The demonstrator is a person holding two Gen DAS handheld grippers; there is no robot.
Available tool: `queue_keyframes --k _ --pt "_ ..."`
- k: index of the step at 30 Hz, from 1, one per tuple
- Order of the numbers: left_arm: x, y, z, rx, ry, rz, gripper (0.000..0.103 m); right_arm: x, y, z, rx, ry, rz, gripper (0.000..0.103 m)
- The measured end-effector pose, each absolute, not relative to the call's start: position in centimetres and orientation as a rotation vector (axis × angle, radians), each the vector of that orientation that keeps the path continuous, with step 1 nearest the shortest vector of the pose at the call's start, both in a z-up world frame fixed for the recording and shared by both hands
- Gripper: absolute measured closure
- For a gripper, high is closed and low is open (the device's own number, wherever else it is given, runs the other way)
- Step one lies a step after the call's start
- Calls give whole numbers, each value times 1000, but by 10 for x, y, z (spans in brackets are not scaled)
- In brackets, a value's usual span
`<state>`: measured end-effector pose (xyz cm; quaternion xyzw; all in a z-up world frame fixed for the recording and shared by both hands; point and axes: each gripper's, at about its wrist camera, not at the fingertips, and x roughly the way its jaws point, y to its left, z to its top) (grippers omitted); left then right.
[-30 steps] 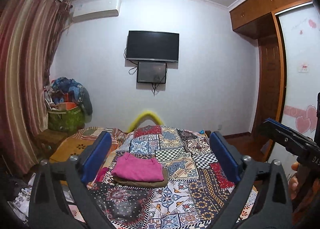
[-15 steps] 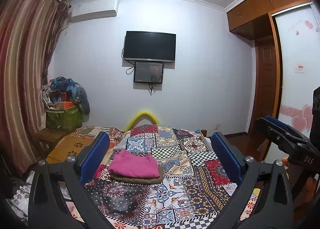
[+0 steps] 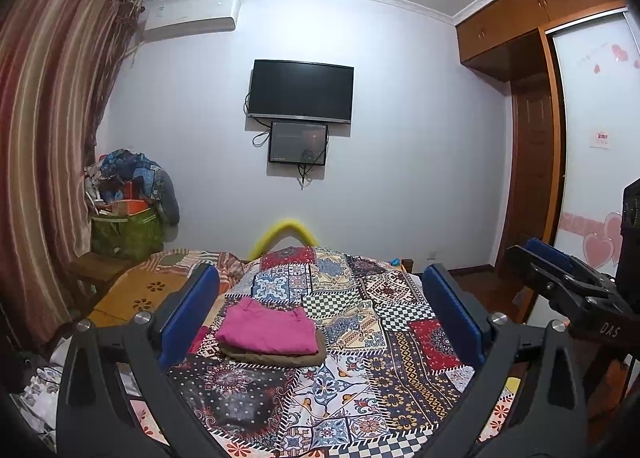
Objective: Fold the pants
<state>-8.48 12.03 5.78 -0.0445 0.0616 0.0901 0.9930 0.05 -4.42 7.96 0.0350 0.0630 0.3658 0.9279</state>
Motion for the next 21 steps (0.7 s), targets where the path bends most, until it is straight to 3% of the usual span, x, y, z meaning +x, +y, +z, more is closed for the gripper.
queue_keyframes --k 21 --pt "-76 121 50 -81 140 178 0 1 -52 82 63 135 746 0"
